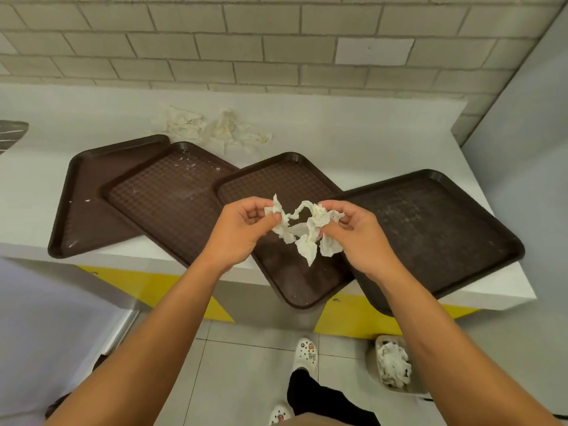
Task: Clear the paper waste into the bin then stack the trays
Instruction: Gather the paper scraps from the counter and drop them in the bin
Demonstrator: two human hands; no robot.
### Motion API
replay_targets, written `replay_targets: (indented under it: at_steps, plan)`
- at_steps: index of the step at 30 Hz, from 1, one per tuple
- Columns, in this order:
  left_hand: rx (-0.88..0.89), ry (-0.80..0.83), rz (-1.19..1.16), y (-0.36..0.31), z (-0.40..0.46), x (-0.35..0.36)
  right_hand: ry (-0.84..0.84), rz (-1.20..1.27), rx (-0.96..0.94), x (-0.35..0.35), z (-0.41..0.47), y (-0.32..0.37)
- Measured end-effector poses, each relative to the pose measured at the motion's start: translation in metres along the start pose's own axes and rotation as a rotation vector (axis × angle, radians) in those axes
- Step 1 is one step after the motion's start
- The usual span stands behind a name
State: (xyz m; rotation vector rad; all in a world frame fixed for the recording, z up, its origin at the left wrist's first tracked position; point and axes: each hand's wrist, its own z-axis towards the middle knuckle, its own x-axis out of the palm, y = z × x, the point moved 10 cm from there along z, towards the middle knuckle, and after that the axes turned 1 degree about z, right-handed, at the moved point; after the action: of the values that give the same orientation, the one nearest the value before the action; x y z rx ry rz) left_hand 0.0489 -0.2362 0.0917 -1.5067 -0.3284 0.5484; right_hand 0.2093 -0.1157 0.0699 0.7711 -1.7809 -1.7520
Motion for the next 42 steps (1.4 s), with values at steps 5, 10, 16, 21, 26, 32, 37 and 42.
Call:
replay_targets:
  at_steps: [5,10,16,21,26,32,37,42]
  plan:
    - [0.015,0.04,0.029,-0.013,-0.036,0.03,-0.047,0.015,-0.01,-0.023,-0.051,0.001]
    - [0.013,0.104,0.024,-0.019,-0.055,0.065,-0.096,0.01,-0.008,-0.055,-0.088,0.002]
    - [-0.003,0.181,0.033,-0.018,-0.067,0.132,-0.155,0.022,0.009,-0.118,-0.128,-0.008]
    - [-0.066,0.225,0.008,-0.007,-0.073,0.191,-0.203,0.056,0.045,-0.176,-0.154,-0.024]
    - [-0.121,0.232,-0.016,0.002,-0.081,0.261,-0.236,0.062,0.083,-0.239,-0.179,-0.039]
    - [-0.181,0.201,-0.073,0.023,-0.095,0.335,-0.234,0.042,0.131,-0.298,-0.205,-0.062]
    - [-0.251,0.203,-0.063,0.056,-0.103,0.377,-0.251,0.086,0.22,-0.324,-0.221,-0.097]
    - [-0.318,0.229,-0.039,0.102,-0.109,0.401,-0.263,0.073,0.341,-0.333,-0.236,-0.152]
